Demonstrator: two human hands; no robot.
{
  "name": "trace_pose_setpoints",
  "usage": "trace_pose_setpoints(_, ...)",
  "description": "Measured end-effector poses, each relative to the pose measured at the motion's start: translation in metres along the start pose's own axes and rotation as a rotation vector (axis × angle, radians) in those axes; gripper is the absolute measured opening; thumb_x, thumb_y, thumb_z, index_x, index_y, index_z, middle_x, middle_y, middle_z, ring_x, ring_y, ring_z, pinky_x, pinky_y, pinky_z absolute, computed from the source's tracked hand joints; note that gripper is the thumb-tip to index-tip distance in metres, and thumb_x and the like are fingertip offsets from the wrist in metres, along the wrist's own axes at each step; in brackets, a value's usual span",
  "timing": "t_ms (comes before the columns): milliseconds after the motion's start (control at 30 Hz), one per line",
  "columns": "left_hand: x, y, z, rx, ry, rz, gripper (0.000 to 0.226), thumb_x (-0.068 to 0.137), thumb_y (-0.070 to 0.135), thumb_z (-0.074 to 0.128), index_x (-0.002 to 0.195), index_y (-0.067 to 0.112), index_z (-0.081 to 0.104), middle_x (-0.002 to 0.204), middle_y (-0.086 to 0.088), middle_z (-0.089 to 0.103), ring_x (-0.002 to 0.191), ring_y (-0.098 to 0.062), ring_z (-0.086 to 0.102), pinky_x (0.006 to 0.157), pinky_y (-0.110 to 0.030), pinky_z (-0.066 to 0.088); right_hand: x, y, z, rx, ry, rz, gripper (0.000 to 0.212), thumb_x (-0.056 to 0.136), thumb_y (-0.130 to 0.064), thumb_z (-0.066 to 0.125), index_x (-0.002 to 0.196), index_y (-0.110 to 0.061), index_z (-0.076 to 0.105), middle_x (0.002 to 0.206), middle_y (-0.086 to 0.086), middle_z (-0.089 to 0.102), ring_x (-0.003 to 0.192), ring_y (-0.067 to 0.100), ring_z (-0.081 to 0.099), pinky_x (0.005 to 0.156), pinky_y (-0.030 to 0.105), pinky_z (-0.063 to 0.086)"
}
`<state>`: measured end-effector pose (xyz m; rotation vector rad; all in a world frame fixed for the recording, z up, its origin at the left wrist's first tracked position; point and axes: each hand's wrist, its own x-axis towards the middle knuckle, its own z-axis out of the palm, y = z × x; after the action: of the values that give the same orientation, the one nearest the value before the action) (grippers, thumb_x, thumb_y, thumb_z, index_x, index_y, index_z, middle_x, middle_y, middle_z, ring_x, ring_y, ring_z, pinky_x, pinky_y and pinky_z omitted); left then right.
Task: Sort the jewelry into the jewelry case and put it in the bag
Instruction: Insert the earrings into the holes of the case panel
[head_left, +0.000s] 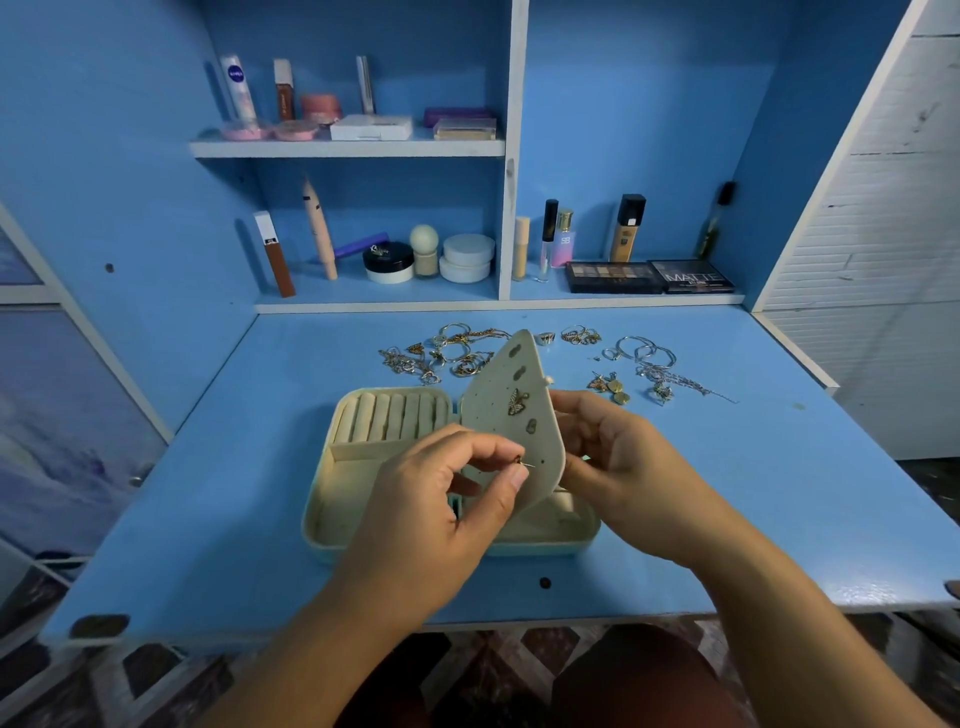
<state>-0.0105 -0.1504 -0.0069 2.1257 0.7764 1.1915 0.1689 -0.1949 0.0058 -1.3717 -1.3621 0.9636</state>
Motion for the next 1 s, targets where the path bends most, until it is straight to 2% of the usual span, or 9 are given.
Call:
trace_pose_setpoints(133, 0.003, 0.003, 0.0, 0.012, 0.003, 0.007, 0.015, 0.087, 0.032, 0.062, 0.096, 0.023, 0.071, 0.09, 0.015, 0.067, 0.087, -0.004, 0.065, 0.07, -0.013, 0.051, 0.001, -0.001, 0.002, -0.006, -0.001, 0.003, 0.037, 0.089, -0.022, 0.065, 0.124, -0.029, 0.056, 0.099, 0.003, 0.07, 0.092, 0.037, 0.063, 0.073, 0.06, 0.054)
trace_pose_setpoints(233, 0.004, 0.004, -0.001, 0.06, -0.012, 0.038, 0.018, 0.088, 0.033, 0.06, 0.097, 0.021, 0.071, 0.091, 0.015, 0.067, 0.087, -0.002, 0.064, 0.07, -0.016, 0.053, 0.001, 0.0, 0.003, 0.004, -0.002, -0.007, 0.039, 0.085, -0.028, 0.065, 0.123, -0.03, 0.056, 0.1, 0.002, 0.07, 0.092, 0.036, 0.064, 0.074, 0.059, 0.054)
trace_pose_setpoints(400, 0.005, 0.005, -0.005, 0.131, -0.029, 0.093, 0.018, 0.089, 0.034, 0.059, 0.096, 0.021, 0.07, 0.09, 0.016, 0.065, 0.086, -0.002, 0.063, 0.07, -0.022, 0.053, 0.002, 0.001, 0.003, 0.008, -0.018, -0.016, 0.039, 0.088, -0.023, 0.063, 0.126, -0.029, 0.055, 0.102, 0.001, 0.069, 0.094, 0.036, 0.063, 0.072, 0.057, 0.055)
trace_pose_setpoints(533, 0.006, 0.006, -0.006, 0.156, -0.018, 0.106, 0.019, 0.09, 0.032, 0.061, 0.1, 0.02, 0.072, 0.091, 0.018, 0.064, 0.086, 0.003, 0.061, 0.071, -0.012, 0.048, 0.002, 0.002, 0.006, 0.05, -0.036, -0.034, 0.052, 0.084, -0.029, 0.063, 0.134, -0.023, 0.05, 0.106, 0.002, 0.069, 0.097, 0.038, 0.063, 0.076, 0.062, 0.052)
trace_pose_setpoints(600, 0.005, 0.006, -0.006, 0.174, 0.035, 0.111, 0.017, 0.089, 0.026, 0.066, 0.1, 0.018, 0.075, 0.089, 0.017, 0.066, 0.084, 0.008, 0.06, 0.071, -0.005, 0.044, 0.002, 0.004, 0.008, 0.128, -0.021, -0.043, 0.051, 0.085, -0.025, 0.067, 0.134, -0.019, 0.049, 0.103, 0.005, 0.07, 0.095, 0.037, 0.064, 0.078, 0.055, 0.052)
trace_pose_setpoints(700, 0.0, 0.006, -0.005, 0.189, 0.137, 0.11, 0.016, 0.083, 0.019, 0.07, 0.097, 0.015, 0.077, 0.088, 0.013, 0.071, 0.084, 0.009, 0.062, 0.072, -0.002, 0.043, 0.0, 0.007, 0.018, 0.273, 0.038, -0.072, 0.037, 0.082, -0.014, 0.066, 0.117, -0.011, 0.055, 0.098, 0.012, 0.071, 0.086, 0.03, 0.067, 0.079, 0.038, 0.054)
trace_pose_setpoints(767, -0.004, 0.006, -0.005, 0.177, 0.177, 0.103, 0.016, 0.085, 0.022, 0.07, 0.097, 0.014, 0.077, 0.091, 0.013, 0.071, 0.088, 0.009, 0.063, 0.075, -0.002, 0.043, -0.002, 0.012, 0.027, 0.33, 0.07, -0.109, 0.029, 0.081, -0.011, 0.066, 0.109, -0.006, 0.057, 0.1, 0.012, 0.07, 0.087, 0.027, 0.067, 0.081, 0.035, 0.055)
trace_pose_setpoints(867, -0.01, 0.007, -0.01, 0.11, 0.121, 0.12, 0.025, 0.092, 0.025, 0.057, 0.106, 0.013, 0.074, 0.1, 0.012, 0.07, 0.095, 0.002, 0.065, 0.081, -0.008, 0.047, -0.003, 0.016, 0.038, 0.347, 0.085, -0.157, 0.026, 0.085, -0.008, 0.064, 0.11, -0.006, 0.06, 0.103, 0.01, 0.07, 0.095, 0.036, 0.064, 0.086, 0.044, 0.054)
trace_pose_setpoints(1000, -0.015, 0.004, -0.019, 0.051, 0.092, 0.13, 0.029, 0.087, 0.029, 0.063, 0.115, 0.019, 0.065, 0.107, 0.016, 0.066, 0.098, -0.002, 0.065, 0.083, -0.014, 0.049, 0.0, 0.014, 0.046, 0.317, 0.094, -0.152, 0.026, 0.088, -0.014, 0.065, 0.113, -0.008, 0.062, 0.103, 0.013, 0.07, 0.097, 0.038, 0.065, 0.087, 0.054, 0.052)
